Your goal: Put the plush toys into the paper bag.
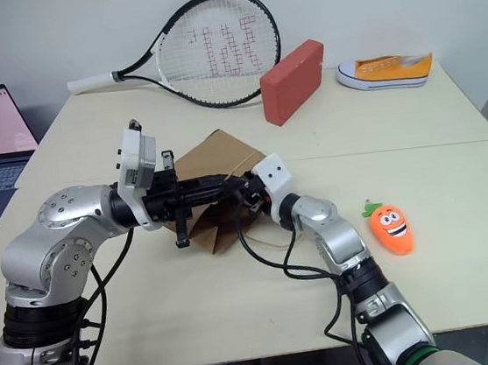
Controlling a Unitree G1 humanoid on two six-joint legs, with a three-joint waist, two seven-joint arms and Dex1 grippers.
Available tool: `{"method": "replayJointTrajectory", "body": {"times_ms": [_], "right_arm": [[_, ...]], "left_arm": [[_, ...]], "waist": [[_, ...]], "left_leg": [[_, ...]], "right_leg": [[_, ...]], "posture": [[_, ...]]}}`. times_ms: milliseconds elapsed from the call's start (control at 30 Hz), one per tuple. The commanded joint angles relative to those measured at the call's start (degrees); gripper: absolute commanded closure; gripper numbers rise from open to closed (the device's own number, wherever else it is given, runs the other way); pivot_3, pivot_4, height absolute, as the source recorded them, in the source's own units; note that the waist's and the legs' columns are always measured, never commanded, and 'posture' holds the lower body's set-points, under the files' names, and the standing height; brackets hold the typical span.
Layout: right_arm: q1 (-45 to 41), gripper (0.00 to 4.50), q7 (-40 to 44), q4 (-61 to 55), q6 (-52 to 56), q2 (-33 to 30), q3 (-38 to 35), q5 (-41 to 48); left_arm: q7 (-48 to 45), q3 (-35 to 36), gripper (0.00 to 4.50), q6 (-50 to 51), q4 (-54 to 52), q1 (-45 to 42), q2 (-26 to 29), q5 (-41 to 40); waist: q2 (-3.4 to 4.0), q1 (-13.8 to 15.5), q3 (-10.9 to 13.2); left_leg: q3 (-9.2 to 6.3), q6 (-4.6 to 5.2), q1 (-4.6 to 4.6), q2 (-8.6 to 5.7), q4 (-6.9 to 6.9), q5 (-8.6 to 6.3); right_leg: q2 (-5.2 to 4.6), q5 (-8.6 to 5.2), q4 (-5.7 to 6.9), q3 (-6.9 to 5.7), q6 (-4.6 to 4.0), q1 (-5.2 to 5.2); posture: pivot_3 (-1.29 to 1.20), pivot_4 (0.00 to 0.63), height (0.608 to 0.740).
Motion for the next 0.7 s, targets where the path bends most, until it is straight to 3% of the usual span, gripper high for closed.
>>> {"method": "replayJointTrajectory", "body": {"times_ms": [33, 200, 533, 700], "right_arm": [[-0.1, 1.75, -0.4, -1.9, -2.6, 0.5, -1.0, 0.0], [1.9, 0.03, 0.5, -5.8, -1.8, -0.1, -0.5, 0.4], [5.3, 0.03, 6.1, -17.6, 4.2, -5.2, 0.1, 2.6], [6.9, 0.03, 10.9, -27.6, 12.6, -11.9, -2.4, 7.7]], "left_arm": [[0.0, 0.8, 4.50, 0.0, -2.3, -0.2, 0.6, -1.0], [0.3, 0.6, 4.50, -0.5, -1.4, -0.1, 0.4, 0.0], [2.0, 1.3, 4.50, -2.1, 1.5, -1.0, -0.5, 1.3], [2.3, 1.4, 4.50, -2.3, 1.8, -0.8, -0.7, 1.2]], "waist": [[0.00, 0.0, 0.0], [0.00, 0.0, 0.0], [0.00, 0.0, 0.0], [0.00, 0.2, 0.0]], "left_leg": [[0.00, 0.00, 0.01, 0.01, 0.00, 0.00], [-0.01, 0.00, 0.00, 0.02, -0.01, 0.00], [-0.01, 0.00, 0.00, 0.02, -0.01, 0.00], [-0.02, 0.00, -0.01, 0.02, 0.00, 0.00]], "right_leg": [[0.01, 0.00, 0.00, 0.00, 0.00, 0.00], [0.02, -0.01, 0.00, 0.00, -0.01, 0.00], [0.03, -0.01, 0.00, 0.00, -0.02, 0.00], [0.03, -0.01, -0.01, 0.00, -0.02, 0.00]], "posture": [[0.00, 0.150, 0.740], [0.00, 0.150, 0.740], [0.00, 0.150, 0.740], [0.00, 0.150, 0.740]]}}
